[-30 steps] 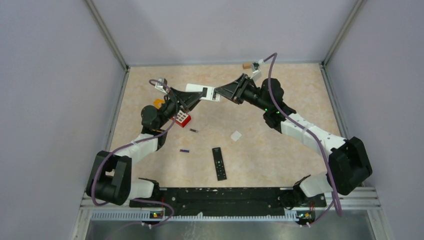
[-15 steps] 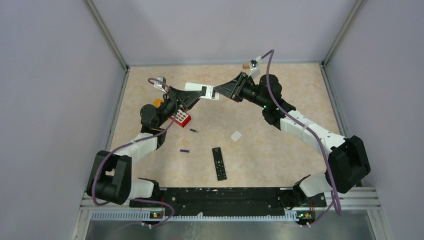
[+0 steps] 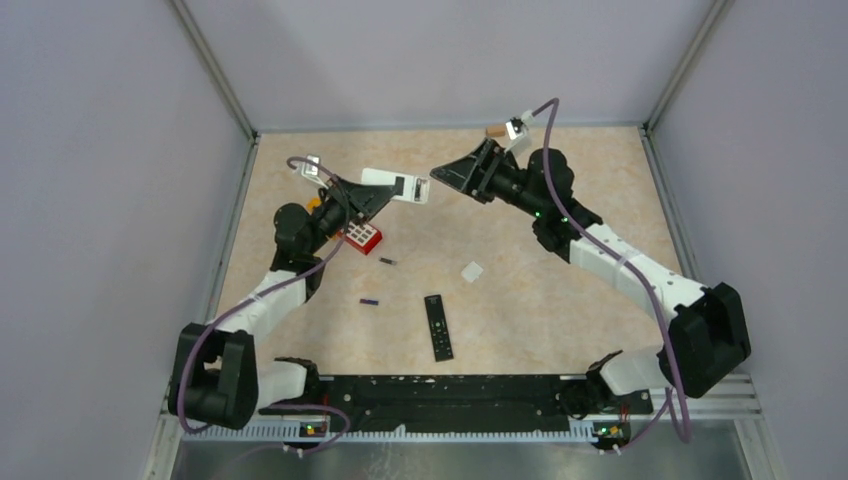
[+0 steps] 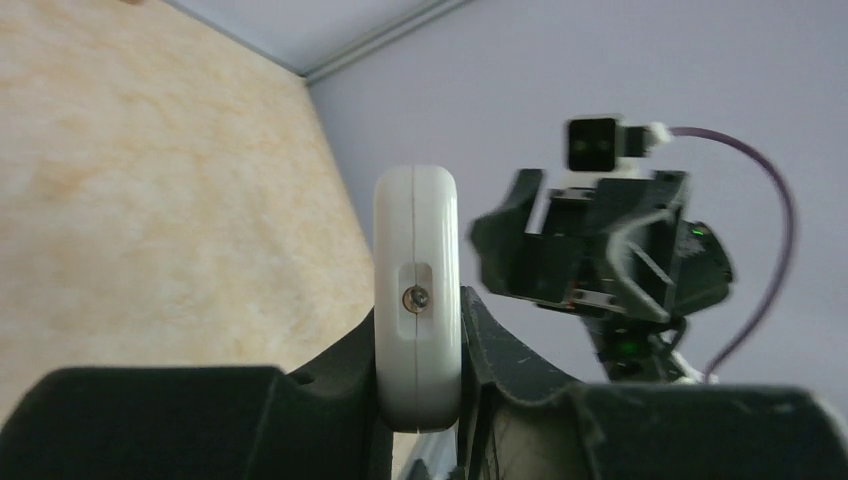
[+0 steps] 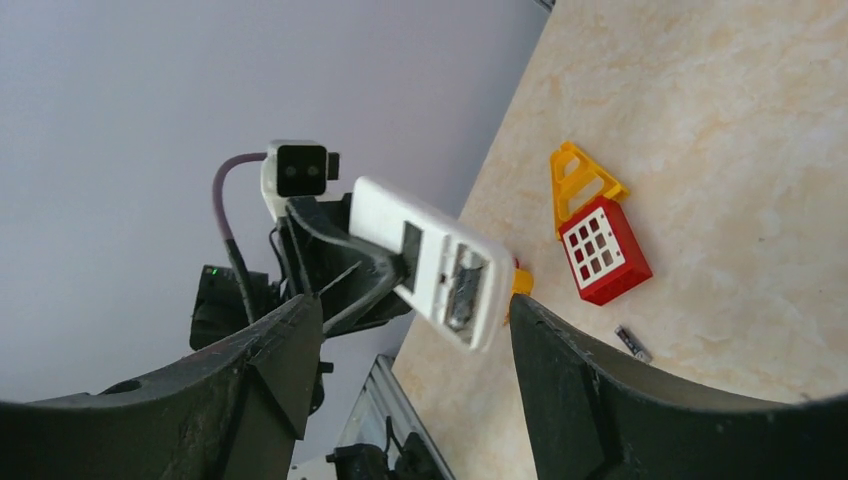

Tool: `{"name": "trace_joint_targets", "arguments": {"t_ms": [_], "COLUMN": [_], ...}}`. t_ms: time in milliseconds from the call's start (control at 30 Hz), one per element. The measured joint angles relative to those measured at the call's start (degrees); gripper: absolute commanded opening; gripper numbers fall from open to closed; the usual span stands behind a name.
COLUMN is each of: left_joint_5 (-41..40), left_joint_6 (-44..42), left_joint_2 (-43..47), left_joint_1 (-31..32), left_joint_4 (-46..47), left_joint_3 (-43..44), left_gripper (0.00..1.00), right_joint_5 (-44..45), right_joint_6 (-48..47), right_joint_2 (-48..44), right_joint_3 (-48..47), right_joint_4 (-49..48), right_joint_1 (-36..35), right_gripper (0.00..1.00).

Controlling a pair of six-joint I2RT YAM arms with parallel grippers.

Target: Load the batteries into the remote control

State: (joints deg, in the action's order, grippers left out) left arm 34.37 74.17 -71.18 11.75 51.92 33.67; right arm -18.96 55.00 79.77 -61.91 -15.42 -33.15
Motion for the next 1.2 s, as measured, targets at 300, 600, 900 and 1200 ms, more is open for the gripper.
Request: {"name": "trace_joint_targets", "arguments": {"t_ms": [300,600,900,1200], "left_joint_5": [-17.92,-42.75,-49.00,-47.41], "left_joint_6": [-20.02,-31.93,-40.28,-42.93], "left_joint_2": [15.28,31.61,33.73,31.54], "left_joint_1": [-2.58,-2.67,-2.71,-2.71], "left_joint_4": [-35.69,-52.96,-59.52,-60.59], "left_joint_3": [5.20,7.54,13.25,16.81], "left_gripper": [0.00,0.00,0.00,0.00], "right_joint_5": [-0.39,4.28,14.91,16.17], "right_joint_6": [-6.25,-25.64,-43.69,-55.98], "right_joint_2": [-2.80,10.91,25.22,33.94], "right_joint_3": [1.88,-0.90,-10.23,-15.54], "right_joint_4": [-0.44,7.61,17.94,21.07], "right_joint_1": [-0.92,-15.58,-28.35,-31.50], "right_gripper": [0.57,0.55,0.56,0.56]}}
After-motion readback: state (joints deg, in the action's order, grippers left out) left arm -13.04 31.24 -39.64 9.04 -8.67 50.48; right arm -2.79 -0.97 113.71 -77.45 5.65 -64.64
